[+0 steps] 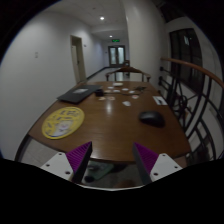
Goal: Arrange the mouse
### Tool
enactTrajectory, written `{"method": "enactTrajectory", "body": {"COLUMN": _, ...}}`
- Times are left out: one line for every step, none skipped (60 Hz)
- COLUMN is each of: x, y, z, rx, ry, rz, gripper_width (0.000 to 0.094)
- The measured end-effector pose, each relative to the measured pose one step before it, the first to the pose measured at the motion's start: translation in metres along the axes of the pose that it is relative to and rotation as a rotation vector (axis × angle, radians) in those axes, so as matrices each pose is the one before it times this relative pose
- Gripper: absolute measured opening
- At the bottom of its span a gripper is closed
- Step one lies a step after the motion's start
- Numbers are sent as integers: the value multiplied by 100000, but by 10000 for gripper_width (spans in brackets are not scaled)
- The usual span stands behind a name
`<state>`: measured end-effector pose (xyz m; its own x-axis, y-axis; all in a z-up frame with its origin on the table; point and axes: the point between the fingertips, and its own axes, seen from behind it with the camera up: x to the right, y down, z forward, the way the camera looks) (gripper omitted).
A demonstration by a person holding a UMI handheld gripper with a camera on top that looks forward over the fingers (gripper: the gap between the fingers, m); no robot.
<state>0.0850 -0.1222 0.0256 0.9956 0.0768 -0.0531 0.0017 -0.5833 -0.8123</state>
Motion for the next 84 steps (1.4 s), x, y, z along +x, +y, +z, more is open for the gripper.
{"method": "enactTrajectory", "body": {"x": 1198, "y": 78, "z": 248, "rx": -84, "ry": 1733, "rz": -374, "gripper_width": 815}}
{"method": "enactTrajectory", "body": {"x": 1253, "y": 36, "z": 307, "rx": -24, "ry": 1686, "rz": -465, "gripper_width": 816}}
{"method": "enactTrajectory", "body": {"x": 1194, "y": 23, "z": 409, "rx": 103, "ry": 1601, "rz": -473, "gripper_width": 816}}
{"method": "enactTrajectory", "body": {"x": 1140, "y": -13, "z": 432, "rx": 151, "ry": 1485, "rz": -462, "gripper_width": 816}}
{"method": "enactTrajectory", "body": {"x": 1119, "y": 3, "z": 476, "rx": 49, "ry": 1329, "rz": -561, "gripper_width": 816}}
{"method": "enactTrajectory", "body": {"x": 1051, "y": -22, "z": 480, "rx": 32, "ry": 1233, "rz": -561, "gripper_width": 817}}
{"method": "enactTrajectory", "body": {"x": -474, "y": 55, "z": -620, "rx": -245, "ry": 1979, "rz": -224, "gripper_width": 814}}
{"method": "enactTrajectory", "body": {"x": 1969, "y": 119, "z": 928, "rx": -95, "ry": 562, "rz": -603, "gripper_width": 818}}
{"method": "enactTrajectory", "body": {"x": 1080, "y": 52, "z": 580, "rx": -333, "ry": 1100, "rz": -200, "gripper_width": 819}}
{"method": "enactTrajectory", "body": {"x": 973, "y": 28, "z": 609, "rx": -326, "ry": 905, "rz": -173, "gripper_width": 812}}
{"method": "enactTrajectory", "body": {"x": 841, "y": 4, "z": 575, "rx": -304, "ry": 636, "rz": -84, "gripper_width": 816}}
{"method": "enactTrajectory", "body": {"x": 756, "y": -51, "z": 577, "rx": -260, "ry": 487, "rz": 15, "gripper_width": 817}}
{"method": "enactTrajectory", "body": {"x": 735, "y": -89, "z": 602, "rx": -160, "ry": 546, "rz": 149, "gripper_width": 817}}
{"method": "enactTrajectory", "body": {"x": 399, "y": -42, "z": 377, "rx": -170, "ry": 699, "rz": 132, "gripper_width": 813}}
{"method": "enactTrajectory", "body": {"x": 473, "y": -185, "z": 369, "rx": -370, "ry": 418, "rz": 143, "gripper_width": 815}}
{"method": "enactTrajectory", "body": {"x": 522, "y": -97, "z": 550, "rx": -382, "ry": 310, "rz": 109, "gripper_width": 816}}
{"method": "enactTrajectory", "body": {"x": 439, "y": -64, "z": 557, "rx": -444, "ry": 171, "rz": 39, "gripper_width": 817}}
{"method": "enactTrajectory", "body": {"x": 223, "y": -135, "z": 469, "rx": -238, "ry": -659, "rz": -183, "gripper_width": 823}}
{"method": "enactTrajectory", "body": {"x": -10, "y": -530, "z": 492, "rx": 1213, "ry": -1526, "rz": 666, "gripper_width": 820}}
{"method": "enactTrajectory", "body": {"x": 12, "y": -303, "z": 427, "rx": 268, "ry": -1281, "rz": 511, "gripper_width": 818}}
{"method": "enactTrajectory", "body": {"x": 37, "y": -229, "z": 446, "rx": -123, "ry": -1094, "rz": 214, "gripper_width": 813}}
{"method": "enactTrajectory", "body": {"x": -26, "y": -153, "z": 742, "rx": -525, "ry": -693, "rz": -155, "gripper_width": 816}}
{"method": "enactTrajectory", "body": {"x": -23, "y": -282, "z": 151, "rx": -178, "ry": -1263, "rz": -18, "gripper_width": 815}}
{"method": "enactTrajectory", "body": {"x": 39, "y": -369, "z": 333, "rx": 406, "ry": -1036, "rz": 49, "gripper_width": 822}}
{"method": "enactTrajectory", "body": {"x": 226, "y": -290, "z": 420, "rx": 17, "ry": -242, "rz": -111, "gripper_width": 814}}
{"method": "enactTrajectory", "body": {"x": 184, "y": -237, "z": 396, "rx": -129, "ry": -238, "rz": -258, "gripper_width": 814}}
{"method": "enactTrajectory", "body": {"x": 132, "y": -364, "z": 402, "rx": 436, "ry": -502, "rz": 32, "gripper_width": 811}}
{"method": "enactTrajectory", "body": {"x": 156, "y": -278, "z": 389, "rx": 54, "ry": -276, "rz": 10, "gripper_width": 809}}
{"method": "enactTrajectory", "body": {"x": 175, "y": -301, "z": 379, "rx": 62, "ry": -228, "rz": 19, "gripper_width": 807}}
{"method": "enactTrajectory", "body": {"x": -28, "y": -315, "z": 732, "rx": 366, "ry": -483, "rz": -111, "gripper_width": 815}}
{"method": "enactTrajectory", "body": {"x": 163, "y": -315, "z": 411, "rx": -164, "ry": -434, "rz": -23, "gripper_width": 815}}
{"method": "enactTrajectory", "body": {"x": 352, "y": -237, "z": 285, "rx": -124, "ry": 341, "rz": -274, "gripper_width": 810}}
{"method": "enactTrajectory", "body": {"x": 240, "y": -332, "z": 378, "rx": 256, "ry": 43, "rz": -26, "gripper_width": 809}}
{"method": "enactTrajectory", "body": {"x": 233, "y": -253, "z": 378, "rx": -65, "ry": 107, "rz": 185, "gripper_width": 805}}
{"method": "enactTrajectory", "body": {"x": 241, "y": -296, "z": 401, "rx": 207, "ry": 190, "rz": 289, "gripper_width": 807}}
{"method": "enactTrajectory", "body": {"x": 184, "y": -187, "z": 333, "rx": -438, "ry": 205, "rz": 395, "gripper_width": 810}}
{"method": "enactTrajectory", "body": {"x": 219, "y": -367, "z": 370, "rx": 352, "ry": 350, "rz": 473, "gripper_width": 801}}
{"method": "enactTrajectory", "body": {"x": 195, "y": -245, "z": 458, "rx": -35, "ry": 568, "rz": 280, "gripper_width": 795}}
{"method": "enactTrajectory", "body": {"x": 191, "y": -295, "z": 471, "rx": -13, "ry": 566, "rz": 266, "gripper_width": 790}}
{"method": "enactTrajectory", "body": {"x": 178, "y": -261, "z": 343, "rx": 122, "ry": 413, "rz": 365, "gripper_width": 779}}
{"method": "enactTrajectory", "body": {"x": 147, "y": -191, "z": 319, "rx": -177, "ry": 274, "rz": 350, "gripper_width": 771}}
{"method": "enactTrajectory", "body": {"x": 110, "y": -227, "z": 297, "rx": 40, "ry": 36, "rz": 203, "gripper_width": 755}}
{"method": "enactTrajectory", "body": {"x": 175, "y": -173, "z": 278, "rx": -128, "ry": 381, "rz": 85, "gripper_width": 730}}
{"method": "enactTrajectory", "body": {"x": 131, "y": -115, "z": 196, "rx": -227, "ry": 338, "rz": 112, "gripper_width": 680}}
{"method": "enactTrajectory", "body": {"x": 157, "y": -70, "z": 172, "rx": -134, "ry": 341, "rz": 282, "gripper_width": 635}}
{"method": "enactTrajectory", "body": {"x": 122, "y": -54, "z": 88, "rx": -209, "ry": 449, "rz": 703, "gripper_width": 590}}
{"method": "enactTrajectory", "body": {"x": 261, "y": -26, "z": 51, "rx": -41, "ry": 1079, "rz": 577, "gripper_width": 533}}
{"method": "enactTrajectory", "body": {"x": 250, "y": -59, "z": 14, "rx": 353, "ry": 1094, "rz": 586, "gripper_width": 476}}
{"method": "enactTrajectory", "body": {"x": -30, "y": -1, "z": 29, "rx": -42, "ry": 159, "rz": 1220, "gripper_width": 467}}
{"method": "enactTrajectory", "body": {"x": 15, "y": 44, "z": -5, "rx": -233, "ry": 319, "rz": 411, "gripper_width": 450}}
{"method": "enactTrajectory", "body": {"x": 18, "y": 27, "z": -29, "rx": -172, "ry": 235, "rz": -225, "gripper_width": 441}}
{"method": "enactTrajectory", "body": {"x": -26, "y": 29, "z": -86, "rx": -66, "ry": 159, "rz": -388, "gripper_width": 419}}
{"method": "enactTrajectory", "body": {"x": -12, "y": 7, "z": 12, "rx": 34, "ry": 33, "rz": -301, "gripper_width": 403}}
{"method": "enactTrajectory", "body": {"x": -9, "y": -30, "z": -3, "rx": 164, "ry": -52, "rz": 67, "gripper_width": 387}}
{"method": "enactTrajectory", "body": {"x": -20, "y": -42, "z": -39, "rx": 141, "ry": -160, "rz": 402, "gripper_width": 364}}
{"method": "enactTrajectory", "body": {"x": -26, "y": 6, "z": -63, "rx": -229, "ry": -170, "rz": 471, "gripper_width": 356}}
{"method": "enactTrajectory", "body": {"x": 5, "y": 38, "z": -133, "rx": -455, "ry": 2, "rz": 526, "gripper_width": 345}}
{"method": "enactTrajectory", "body": {"x": 37, "y": 5, "z": -179, "rx": -411, "ry": 294, "rz": 837, "gripper_width": 339}}
{"method": "enactTrajectory", "body": {"x": 37, "y": 1, "z": -255, "rx": -566, "ry": 539, "rz": 957, "gripper_width": 334}}
{"method": "enactTrajectory", "body": {"x": 4, "y": -206, "z": -351, "rx": 175, "ry": 628, "rz": 742, "gripper_width": 334}}
{"method": "enactTrajectory", "body": {"x": -117, "y": -436, "z": -522, "rx": 1059, "ry": 489, "rz": 352, "gripper_width": 332}}
{"method": "enactTrajectory", "body": {"x": -219, "y": -715, "z": -521, "rx": 1898, "ry": 273, "rz": 232, "gripper_width": 333}}
{"method": "enactTrajectory", "body": {"x": -375, "y": -839, "z": -581, "rx": 2258, "ry": 162, "rz": 230, "gripper_width": 331}}
{"method": "enactTrajectory", "body": {"x": -520, "y": -960, "z": -691, "rx": 2497, "ry": 85, "rz": 228, "gripper_width": 332}}
{"method": "enactTrajectory", "body": {"x": -668, "y": -1053, "z": -693, "rx": 2498, "ry": -26, "rz": 91, "gripper_width": 332}}
{"method": "enactTrajectory", "body": {"x": -816, "y": -1062, "z": -710, "rx": 2391, "ry": -105, "rz": 53, "gripper_width": 332}}
{"method": "enactTrajectory", "body": {"x": -980, "y": -1034, "z": -804, "rx": 2032, "ry": -337, "rz": -35, "gripper_width": 330}}
{"method": "enactTrajectory", "body": {"x": -1075, "y": -1117, "z": -729, "rx": 1339, "ry": -652, "rz": -117, "gripper_width": 330}}
{"method": "enactTrajectory", "body": {"x": -1251, "y": -885, "z": -966, "rx": 1126, "ry": -1048, "rz": -65, "gripper_width": 331}}
{"method": "enactTrajectory", "body": {"x": -1444, "y": -825, "z": -847, "rx": 1012, "ry": -1403, "rz": 332, "gripper_width": 333}}
{"method": "enactTrajectory", "body": {"x": -1562, "y": -814, "z": -812, "rx": 1051, "ry": -1889, "rz": 1107, "gripper_width": 344}}
{"method": "enactTrajectory", "body": {"x": -1713, "y": -845, "z": -771, "rx": 1196, "ry": -2307, "rz": 1803, "gripper_width": 350}}
{"method": "enactTrajectory", "body": {"x": -1872, "y": -826, "z": -744, "rx": 1333, "ry": -2797, "rz": 2045, "gripper_width": 355}}
{"method": "enactTrajectory", "body": {"x": -2245, "y": -858, "z": -447, "rx": 1391, "ry": -3100, "rz": 1833, "gripper_width": 359}}
{"method": "enactTrajectory", "body": {"x": -2038, "y": -724, "z": -311, "rx": 1096, "ry": -3238, "rz": 948, "gripper_width": 360}}
{"method": "enactTrajectory", "body": {"x": -2035, "y": -530, "z": -377, "rx": 1025, "ry": -2963, "rz": 359, "gripper_width": 365}}
{"method": "enactTrajectory", "body": {"x": -1953, "y": -429, "z": -266, "rx": 925, "ry": -2622, "rz": -35, "gripper_width": 365}}
{"method": "enactTrajectory", "body": {"x": -1812, "y": -274, "z": -251, "rx": 711, "ry": -2000, "rz": -317, "gripper_width": 366}}
{"method": "enactTrajectory", "body": {"x": -1697, "y": -167, "z": -129, "rx": 501, "ry": -1493, "rz": -708, "gripper_width": 366}}
{"method": "enactTrajectory", "body": {"x": -1559, "y": 35, "z": -96, "rx": 220, "ry": -1085, "rz": -878, "gripper_width": 367}}
{"method": "enactTrajectory", "body": {"x": -2031, "y": 746, "z": -228, "rx": 561, "ry": -725, "rz": -1159, "gripper_width": 367}}
{"method": "enactTrajectory", "body": {"x": -1105, "y": -102, "z": 601, "rx": -119, "ry": -639, "rz": -762, "gripper_width": 367}}
{"method": "enactTrajectory", "body": {"x": -1378, "y": 300, "z": 185, "rx": 29, "ry": -875, "rz": -1026, "gripper_width": 366}}
{"method": "enactTrajectory", "body": {"x": -1299, "y": 427, "z": 253, "rx": -51, "ry": -878, "rz": -951, "gripper_width": 367}}
